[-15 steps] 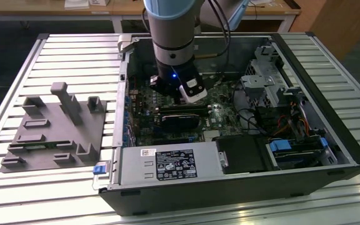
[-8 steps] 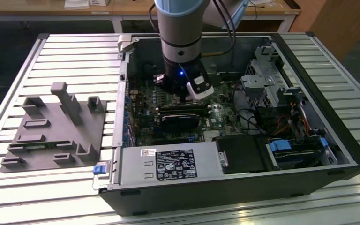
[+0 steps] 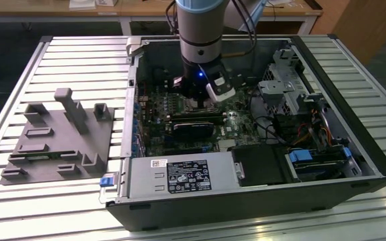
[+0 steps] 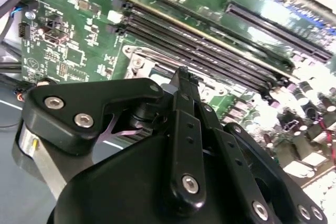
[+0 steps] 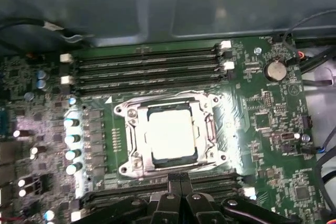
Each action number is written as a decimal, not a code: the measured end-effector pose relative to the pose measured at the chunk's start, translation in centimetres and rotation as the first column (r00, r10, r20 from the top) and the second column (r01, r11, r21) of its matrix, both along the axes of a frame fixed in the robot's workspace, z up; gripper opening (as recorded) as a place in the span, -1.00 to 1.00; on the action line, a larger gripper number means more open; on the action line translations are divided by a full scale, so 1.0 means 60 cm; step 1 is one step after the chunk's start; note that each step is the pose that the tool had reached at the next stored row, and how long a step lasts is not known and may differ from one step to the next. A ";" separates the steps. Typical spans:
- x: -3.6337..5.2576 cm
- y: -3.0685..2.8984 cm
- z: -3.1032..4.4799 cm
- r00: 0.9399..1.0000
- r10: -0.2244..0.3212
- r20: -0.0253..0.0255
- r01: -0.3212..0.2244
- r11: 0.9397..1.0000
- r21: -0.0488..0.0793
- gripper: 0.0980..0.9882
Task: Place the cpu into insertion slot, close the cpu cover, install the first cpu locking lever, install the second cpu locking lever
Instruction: 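Install the second cpu locking lever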
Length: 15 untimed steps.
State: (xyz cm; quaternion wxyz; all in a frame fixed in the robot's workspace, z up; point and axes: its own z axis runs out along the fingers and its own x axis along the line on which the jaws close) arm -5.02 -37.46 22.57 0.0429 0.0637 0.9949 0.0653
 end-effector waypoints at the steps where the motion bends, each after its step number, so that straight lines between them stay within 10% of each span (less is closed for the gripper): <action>1: 0.002 0.0040 0.000 1.000 0.000 0.000 0.000 1.000 -0.003 -0.98; 15: 0.007 0.0494 -0.011 1.000 0.000 -0.003 0.000 1.000 -0.024 -0.98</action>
